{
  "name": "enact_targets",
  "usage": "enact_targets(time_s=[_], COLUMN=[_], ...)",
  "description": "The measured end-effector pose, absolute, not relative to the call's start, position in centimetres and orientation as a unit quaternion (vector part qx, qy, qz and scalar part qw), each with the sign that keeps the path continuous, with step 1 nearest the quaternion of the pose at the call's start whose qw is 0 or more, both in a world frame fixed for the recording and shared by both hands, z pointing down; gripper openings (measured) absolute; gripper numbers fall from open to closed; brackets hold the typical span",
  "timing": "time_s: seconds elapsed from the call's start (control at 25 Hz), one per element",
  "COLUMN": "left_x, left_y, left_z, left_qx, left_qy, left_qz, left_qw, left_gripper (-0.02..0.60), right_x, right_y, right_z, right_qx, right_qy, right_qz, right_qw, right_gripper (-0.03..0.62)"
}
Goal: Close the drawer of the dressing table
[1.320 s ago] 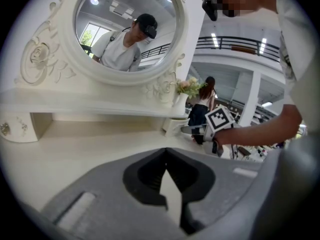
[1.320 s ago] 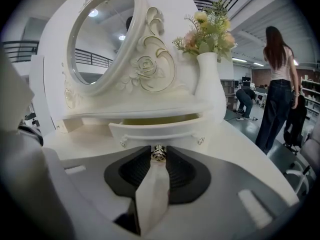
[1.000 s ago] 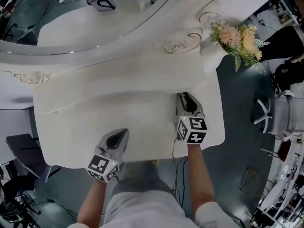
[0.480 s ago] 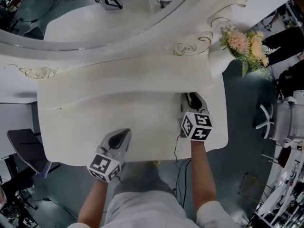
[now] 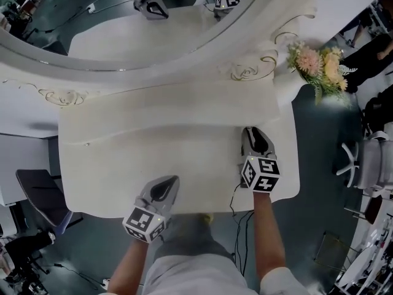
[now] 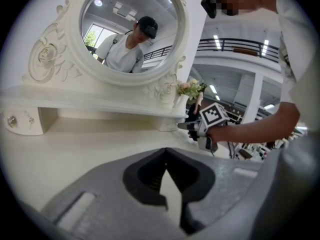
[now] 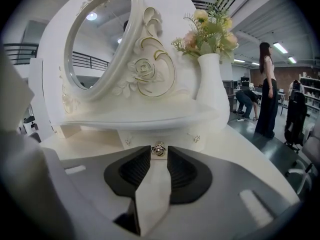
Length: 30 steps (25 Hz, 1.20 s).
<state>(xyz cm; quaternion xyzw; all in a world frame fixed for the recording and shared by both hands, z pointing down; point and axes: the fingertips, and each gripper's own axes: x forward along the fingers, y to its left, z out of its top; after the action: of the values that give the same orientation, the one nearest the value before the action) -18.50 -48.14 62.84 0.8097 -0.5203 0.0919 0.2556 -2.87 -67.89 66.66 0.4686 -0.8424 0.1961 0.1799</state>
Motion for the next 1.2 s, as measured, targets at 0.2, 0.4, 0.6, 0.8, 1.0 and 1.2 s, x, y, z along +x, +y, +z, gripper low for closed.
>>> enact_targets(time_s=[0.2, 0.4, 0.6, 0.8, 1.0, 1.2], left_x=[-18.3, -18.3, -17.9, -16.6, -15.2, -15.3], left_y=[-46.9, -45.3, -43.5, -40.6, -37.3, -33.8], left_z=[61.7, 59.8, 57.2, 54.9, 53.4, 52.4], left_qx=[0.81, 0.81, 0.81, 0.811, 0.807, 0.792], left_qy=[-0.523, -0.53, -0.543, -0.552, -0.563, -0.585], left_qz=[0.089, 0.085, 0.068, 0.06, 0.059, 0.049], left_qw=[0.25, 0.235, 0.211, 0.187, 0.167, 0.165], left_gripper=[-0.002, -0.002, -0.002, -0.002, -0.002, -0.002], right_x=[-2.2, -1.7, -1.3, -0.2, 1.3, 2.5], right_y=[-65.4, -61.5, -57.5, -53.6, -50.2, -45.7], right_z=[65.7, 63.3, 61.0, 58.2, 56.4, 55.3], right_qx=[0.462, 0.451, 0.441, 0.434, 0.432, 0.414], right_qy=[-0.844, -0.852, -0.86, -0.872, -0.877, -0.884], right_qz=[0.2, 0.2, 0.189, 0.16, 0.154, 0.159], right_qw=[0.185, 0.177, 0.175, 0.159, 0.142, 0.146], right_gripper=[0.091, 0.089, 0.089, 0.087, 0.051, 0.028])
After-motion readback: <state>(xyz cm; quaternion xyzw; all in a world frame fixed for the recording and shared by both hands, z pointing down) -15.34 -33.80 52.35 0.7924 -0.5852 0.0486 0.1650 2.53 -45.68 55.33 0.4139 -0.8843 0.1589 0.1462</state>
